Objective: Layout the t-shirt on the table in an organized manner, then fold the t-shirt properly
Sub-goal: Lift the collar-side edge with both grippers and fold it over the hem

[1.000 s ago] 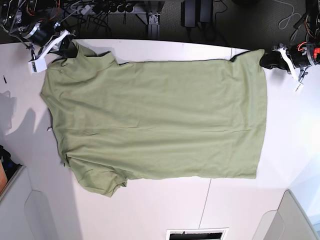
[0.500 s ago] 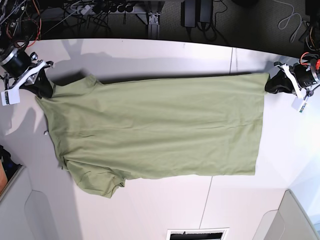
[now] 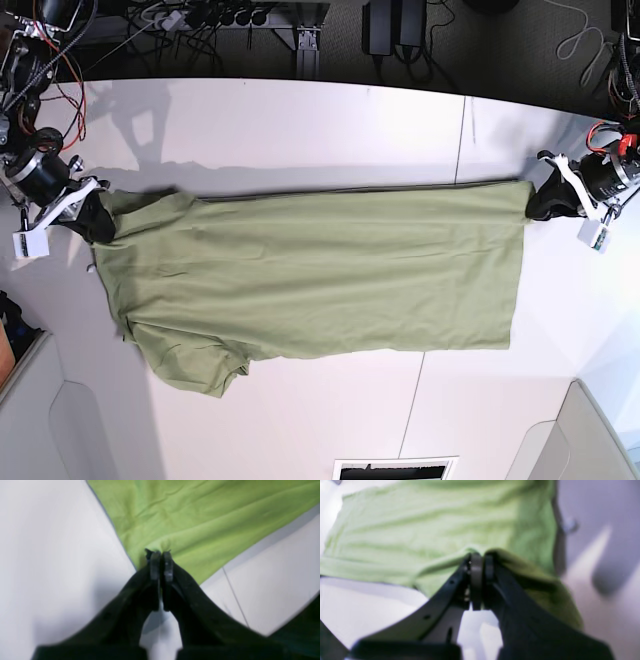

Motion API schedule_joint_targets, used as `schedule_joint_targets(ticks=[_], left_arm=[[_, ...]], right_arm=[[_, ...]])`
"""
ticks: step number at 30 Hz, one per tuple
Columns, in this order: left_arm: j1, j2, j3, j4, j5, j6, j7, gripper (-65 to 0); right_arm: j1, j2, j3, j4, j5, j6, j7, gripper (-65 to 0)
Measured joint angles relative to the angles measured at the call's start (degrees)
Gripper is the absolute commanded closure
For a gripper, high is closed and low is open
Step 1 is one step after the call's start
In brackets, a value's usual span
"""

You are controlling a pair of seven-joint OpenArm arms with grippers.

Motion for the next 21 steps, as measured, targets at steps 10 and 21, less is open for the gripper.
schedule_joint_targets(ticks=[10,21], left_arm=[[-8.8,2.4,0.7,-10.1,6.1,0.0,-4.9,0.0],[-16.6,4.8,13.0,-14.9,16.4,1.5,-10.7,-21.9]], right_arm=[[11.9,0.0,-6.8,-10.0,-5.8,0.0,2.5,0.0],[14.6,0.0,-10.4,-17.7,-6.9,-0.4,3.3,-28.2]])
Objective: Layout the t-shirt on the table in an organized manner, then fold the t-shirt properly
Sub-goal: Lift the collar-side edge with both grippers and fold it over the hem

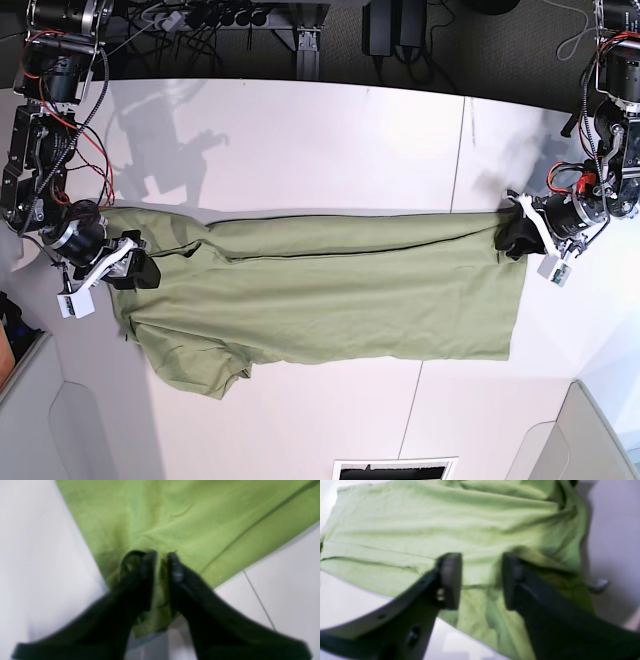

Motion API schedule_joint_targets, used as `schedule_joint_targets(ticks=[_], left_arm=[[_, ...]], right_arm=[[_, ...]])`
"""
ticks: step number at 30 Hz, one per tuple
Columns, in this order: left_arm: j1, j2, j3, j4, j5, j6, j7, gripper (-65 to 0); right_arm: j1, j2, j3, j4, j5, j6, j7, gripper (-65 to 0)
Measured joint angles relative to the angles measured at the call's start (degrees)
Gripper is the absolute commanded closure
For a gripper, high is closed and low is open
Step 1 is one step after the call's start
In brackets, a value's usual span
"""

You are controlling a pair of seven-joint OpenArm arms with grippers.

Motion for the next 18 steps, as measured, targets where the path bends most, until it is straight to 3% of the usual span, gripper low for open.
schedule_joint_targets(ticks=[2,8,13,15,17,18], left_arm=[[-1.3,0.4,0.0,-0.1,0.2,1.4,0.4,-23.2],[-3.2,0.3,-3.4,3.5,0.3,1.4,6.8,-23.2],[-3.3,-0.7,-6.4,9.7,-3.6,1.5,7.9,-23.2],[-3.5,-0.5,-6.4,10.0,-3.7,1.4,7.9,-23.2],[-3.2,0.6,-6.3,9.9,-2.8,1.4,8.2,-22.2],[-3.1,1.4,-6.3,9.9,-2.7,1.4,8.1,-21.9]], right_arm=[[0.0,0.2,0.2,0.0,0.0,0.0,0.0,-28.2],[0.0,0.0,3.8,4.5,2.0,-0.4,-2.5,-28.2],[0.0,0.2,7.4,6.6,2.6,-0.5,-2.4,-27.6],[0.0,0.0,7.1,6.3,1.1,-0.4,-1.7,-19.6],[0.0,-0.3,6.5,5.1,-2.0,-0.5,0.8,-3.6],[0.0,-0.3,5.9,4.4,-3.3,-0.5,2.2,0.0]])
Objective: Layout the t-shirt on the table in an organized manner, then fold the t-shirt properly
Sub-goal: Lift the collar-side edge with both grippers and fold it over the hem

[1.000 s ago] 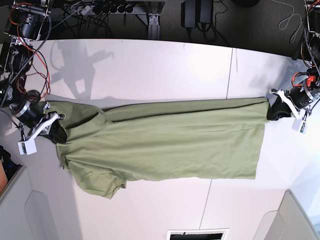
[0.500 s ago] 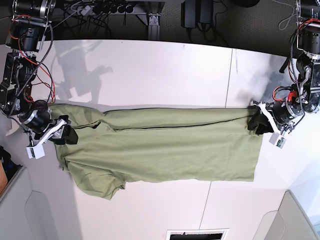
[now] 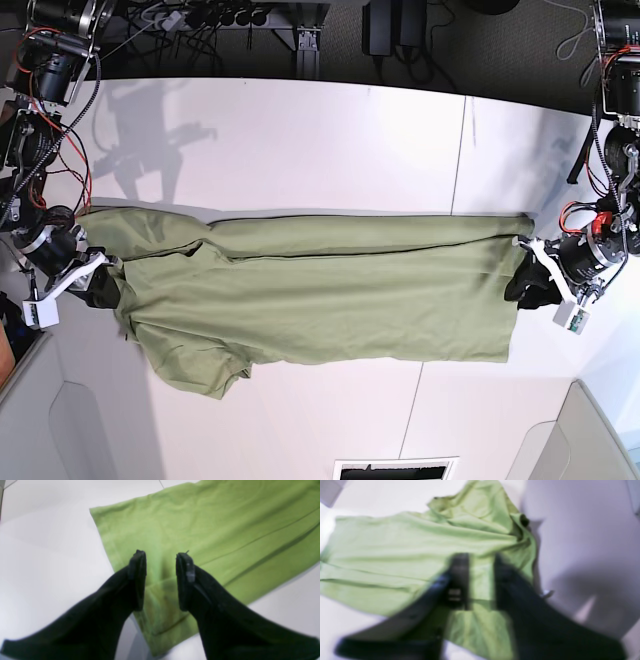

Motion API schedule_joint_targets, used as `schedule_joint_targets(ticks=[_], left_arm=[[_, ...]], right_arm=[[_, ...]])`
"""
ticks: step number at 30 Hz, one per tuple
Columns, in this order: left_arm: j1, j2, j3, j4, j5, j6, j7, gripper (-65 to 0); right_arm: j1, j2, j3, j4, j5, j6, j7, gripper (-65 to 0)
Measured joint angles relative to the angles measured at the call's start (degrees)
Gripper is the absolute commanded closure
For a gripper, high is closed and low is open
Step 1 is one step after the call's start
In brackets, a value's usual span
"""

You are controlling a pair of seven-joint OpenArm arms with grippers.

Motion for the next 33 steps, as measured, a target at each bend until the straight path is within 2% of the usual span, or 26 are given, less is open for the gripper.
schedule_joint_targets(ticks=[3,6,9,11,14,17,19,22,26,29,33], left_arm=[[0.0,2.6,0.7,0.0,1.9,0.1,-0.8,-17.7],[-0.1,4.6,3.7,-1.9,6.3,0.4,-3.5,-13.3],[-0.1,5.6,8.0,-7.6,11.3,6.5,-9.5,-12.9],[-0.1,6.1,9.5,-12.1,12.1,9.8,-15.1,-12.8],[-1.4,6.6,9.8,-15.6,13.5,9.1,-16.1,-9.1],[-0.8,6.5,9.8,-15.3,14.1,4.8,-15.0,-8.9],[0.8,5.8,9.7,-13.3,14.1,3.4,-14.7,-9.0],[4.6,4.6,9.7,-8.5,14.5,3.3,-13.6,-9.0],[9.9,3.0,9.7,-2.1,14.4,3.2,-13.0,-9.0],[13.2,1.4,9.7,1.9,14.5,4.9,-12.8,-9.0],[17.4,-0.2,9.1,6.1,14.5,4.9,-11.3,-9.0]], right_arm=[[0.0,0.0,-2.2,-2.6,-3.1,0.0,4.1,0.0],[0.0,0.0,-4.9,-5.8,-6.8,0.0,5.1,0.0],[0.0,0.0,-7.1,-10.0,-10.6,0.3,6.1,0.0],[0.0,0.0,-8.0,-12.5,-12.1,0.2,6.8,0.0],[0.0,0.0,-8.2,-14.1,-12.0,0.2,7.6,0.0],[0.1,0.0,-8.3,-14.3,-12.0,0.2,7.6,0.0],[-0.1,0.0,-8.3,-13.9,-11.1,0.0,5.6,0.0],[-2.2,0.8,-8.3,-11.1,-9.4,-0.1,2.9,0.0],[-8.5,2.3,-8.2,-5.4,-7.5,-0.2,3.5,0.0],[-13.7,3.7,-8.2,-0.1,-6.8,-0.4,2.8,0.0],[-21.3,5.3,-7.9,7.1,-5.1,0.1,1.7,0.0]])
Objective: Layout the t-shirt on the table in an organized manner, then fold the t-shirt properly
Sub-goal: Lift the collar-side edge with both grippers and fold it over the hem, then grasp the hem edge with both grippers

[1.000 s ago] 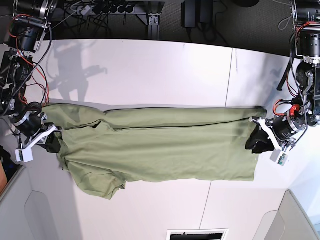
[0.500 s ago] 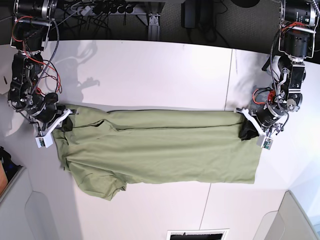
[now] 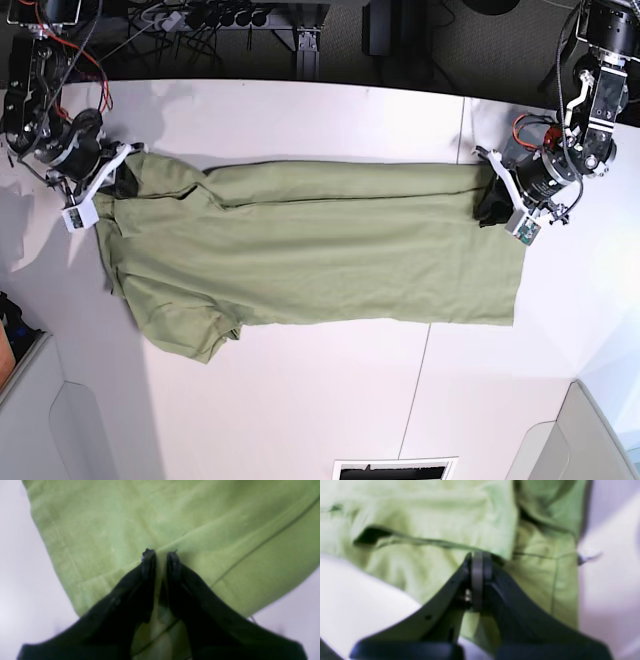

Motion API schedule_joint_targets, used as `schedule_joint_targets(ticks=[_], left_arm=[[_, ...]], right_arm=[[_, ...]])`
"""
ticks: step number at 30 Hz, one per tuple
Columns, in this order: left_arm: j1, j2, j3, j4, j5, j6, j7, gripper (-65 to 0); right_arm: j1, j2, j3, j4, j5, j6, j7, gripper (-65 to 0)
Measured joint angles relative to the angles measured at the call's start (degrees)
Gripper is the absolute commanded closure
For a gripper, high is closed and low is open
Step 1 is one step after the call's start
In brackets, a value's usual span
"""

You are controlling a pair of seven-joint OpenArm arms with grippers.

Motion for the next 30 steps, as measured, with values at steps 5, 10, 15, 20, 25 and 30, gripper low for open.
schedule_joint_targets(ticks=[5,10,15,20,25,30], left_arm=[[6.1,-2.4,-0.2,6.1,0.2,1.0,1.0,-10.0],[10.4,-2.4,-1.6,11.2,0.4,2.3,2.9,-12.6],[11.4,-2.3,-4.2,13.5,0.5,2.1,4.5,-23.5],[11.0,-2.3,-9.8,14.6,-4.3,-0.2,4.5,-27.1],[9.2,-2.5,-18.4,14.8,-14.5,-2.2,5.5,-27.1],[3.3,-2.4,-19.4,13.1,-16.5,-1.8,5.3,-27.2]], right_arm=[[-7.6,0.4,1.2,7.7,-0.9,-0.1,-1.9,0.0],[-12.9,0.2,5.0,12.5,-1.1,-0.1,-2.5,0.0],[-13.8,0.3,7.8,14.1,0.1,-0.1,-2.5,0.0],[-12.1,0.3,9.0,14.1,2.7,0.1,-2.6,0.0],[-7.1,1.8,10.8,14.2,5.1,0.1,-2.6,-13.1],[-0.1,2.8,10.9,12.5,5.6,0.0,-1.6,-25.3]])
